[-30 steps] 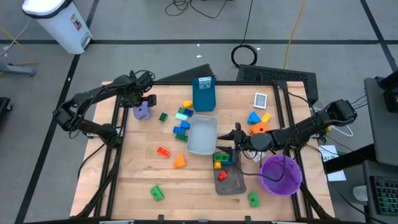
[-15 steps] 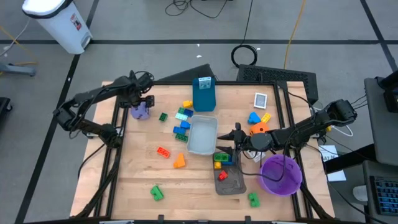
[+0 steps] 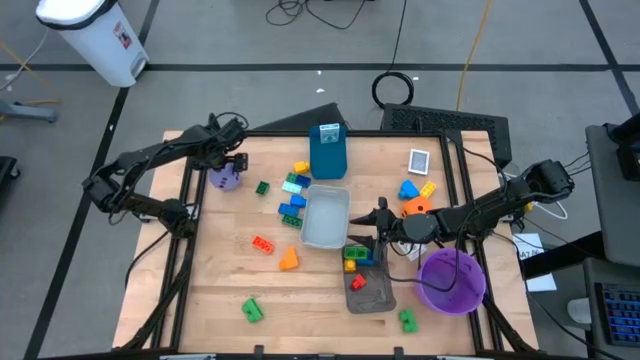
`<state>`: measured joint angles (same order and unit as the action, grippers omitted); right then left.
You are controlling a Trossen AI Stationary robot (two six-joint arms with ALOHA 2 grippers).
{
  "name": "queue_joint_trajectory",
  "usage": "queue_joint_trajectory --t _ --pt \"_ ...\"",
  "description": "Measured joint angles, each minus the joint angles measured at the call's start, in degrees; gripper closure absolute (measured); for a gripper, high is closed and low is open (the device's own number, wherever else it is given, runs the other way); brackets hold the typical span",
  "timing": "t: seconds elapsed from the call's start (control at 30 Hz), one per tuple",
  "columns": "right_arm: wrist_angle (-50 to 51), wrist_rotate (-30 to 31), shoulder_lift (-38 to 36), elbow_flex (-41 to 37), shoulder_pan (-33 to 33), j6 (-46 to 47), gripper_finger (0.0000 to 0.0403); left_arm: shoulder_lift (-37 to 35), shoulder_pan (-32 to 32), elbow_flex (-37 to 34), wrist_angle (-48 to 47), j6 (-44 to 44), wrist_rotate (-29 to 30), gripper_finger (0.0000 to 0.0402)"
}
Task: Pick & Place Toys
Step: Put the purple dice into the white bin
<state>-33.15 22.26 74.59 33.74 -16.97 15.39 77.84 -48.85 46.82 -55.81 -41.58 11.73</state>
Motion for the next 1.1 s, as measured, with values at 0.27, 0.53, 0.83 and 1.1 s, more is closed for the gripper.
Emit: queue_joint_trajectory --t 0.27,0.53,0.83,1.1 --pt "0.44 0.05 0.01 0.0 0.01 0.0 0.0206 0.04 0.02 -0.01 -0.96 2.13 0.59 0.0002" --pt "0.46 0.07 0.0 0.0 0.0 0.0 0.0206 0.04 1.38 -0.42 -1.51 2.89 0.96 0.0002" --pt "0.46 0.09 0.0 0.0 0.0 -0.02 0.0206 0.04 2.27 -0.42 -3.13 2.99 0.37 0.0028" --pt "0.48 0.11 0.0 0.0 0.0 -0.02 0.0206 0.1 4.51 -0.42 -3.85 3.46 1.15 0.0088"
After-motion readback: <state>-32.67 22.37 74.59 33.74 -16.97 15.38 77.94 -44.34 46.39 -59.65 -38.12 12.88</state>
